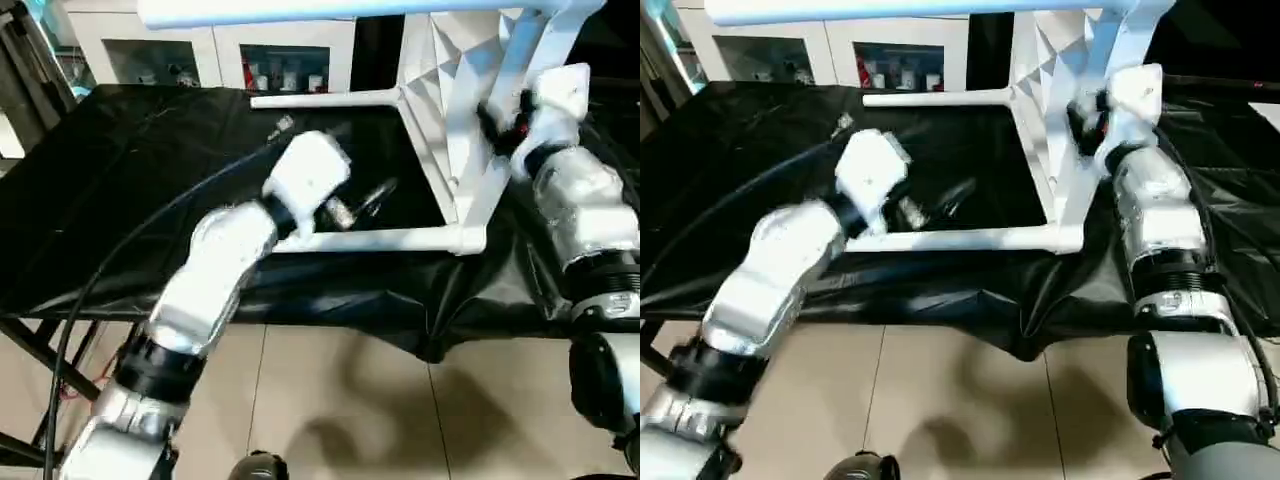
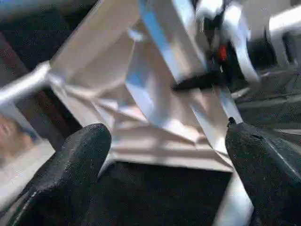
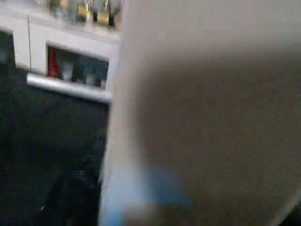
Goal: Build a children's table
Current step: Flip table
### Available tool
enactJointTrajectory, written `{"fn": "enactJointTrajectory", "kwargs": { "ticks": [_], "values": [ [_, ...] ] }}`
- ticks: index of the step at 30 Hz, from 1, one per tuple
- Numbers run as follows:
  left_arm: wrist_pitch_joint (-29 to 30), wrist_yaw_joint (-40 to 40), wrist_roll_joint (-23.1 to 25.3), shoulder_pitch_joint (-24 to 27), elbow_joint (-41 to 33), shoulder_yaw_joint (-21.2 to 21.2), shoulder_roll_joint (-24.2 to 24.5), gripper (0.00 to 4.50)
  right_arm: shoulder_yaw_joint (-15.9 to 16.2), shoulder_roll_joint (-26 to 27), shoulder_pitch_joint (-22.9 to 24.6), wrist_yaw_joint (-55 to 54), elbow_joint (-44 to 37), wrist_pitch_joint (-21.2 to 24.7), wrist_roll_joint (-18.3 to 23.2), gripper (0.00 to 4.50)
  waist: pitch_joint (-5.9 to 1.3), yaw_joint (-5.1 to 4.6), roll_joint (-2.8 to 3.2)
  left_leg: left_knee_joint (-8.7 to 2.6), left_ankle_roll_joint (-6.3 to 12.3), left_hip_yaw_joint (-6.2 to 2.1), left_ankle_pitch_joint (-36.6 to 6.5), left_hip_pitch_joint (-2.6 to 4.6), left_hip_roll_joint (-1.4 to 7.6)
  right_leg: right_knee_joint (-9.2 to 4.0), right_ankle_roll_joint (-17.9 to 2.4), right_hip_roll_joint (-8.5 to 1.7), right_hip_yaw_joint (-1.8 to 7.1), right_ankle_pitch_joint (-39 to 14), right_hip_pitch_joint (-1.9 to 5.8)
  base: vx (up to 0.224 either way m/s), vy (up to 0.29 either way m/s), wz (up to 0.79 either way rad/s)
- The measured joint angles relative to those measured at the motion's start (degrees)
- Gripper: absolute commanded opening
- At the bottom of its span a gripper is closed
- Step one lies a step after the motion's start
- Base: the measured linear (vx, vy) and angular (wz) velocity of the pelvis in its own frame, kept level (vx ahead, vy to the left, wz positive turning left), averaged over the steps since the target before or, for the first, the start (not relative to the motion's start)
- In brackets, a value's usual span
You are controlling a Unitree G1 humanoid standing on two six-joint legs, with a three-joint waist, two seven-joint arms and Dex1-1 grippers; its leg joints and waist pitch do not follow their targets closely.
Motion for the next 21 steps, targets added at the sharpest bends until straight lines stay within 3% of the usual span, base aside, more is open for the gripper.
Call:
{"fn": "enactJointTrajectory", "kwargs": {
  "ticks": [3,8,12,21],
  "values": [
    [-4.63,1.93,3.14,-2.75,0.07,-0.09,0.27,4.50,0.02,1.30,1.46,-1.74,0.08,-0.06,-0.18,3.05,0.05,0.03,-0.09,0.02,0.02,0.00,0.01,-0.05,0.01,0.00,0.00,0.00,0.00,0.00,-0.04,0.000,0.000,0.00],
    [-12.57,9.74,11.99,-7.36,2.38,-0.47,2.24,4.50,-0.06,2.78,3.43,-2.77,-0.21,-1.11,-0.21,3.05,0.17,-0.04,-0.80,0.05,0.28,0.02,0.18,-0.10,0.07,0.01,0.01,0.06,-0.01,0.00,-0.10,0.000,0.000,0.00],
    [-14.76,16.98,20.36,-11.87,6.22,-0.46,6.28,4.50,-0.05,3.44,3.76,-2.83,-0.17,-1.68,-0.42,3.05,0.39,-0.16,-1.16,0.10,0.32,0.06,0.21,-0.12,0.08,0.08,0.04,0.05,0.01,0.04,-0.17,0.000,0.000,0.00],
    [-18.63,22.32,28.87,-18.45,16.93,-1.50,8.27,4.50,-1.08,5.49,4.51,-4.34,-1.10,-4.78,-0.08,3.05,0.77,0.06,-1.98,0.17,0.33,0.10,0.23,-0.32,0.07,0.24,-0.02,-0.01,0.02,0.13,-0.45,0.000,0.000,0.00]
  ]
}}
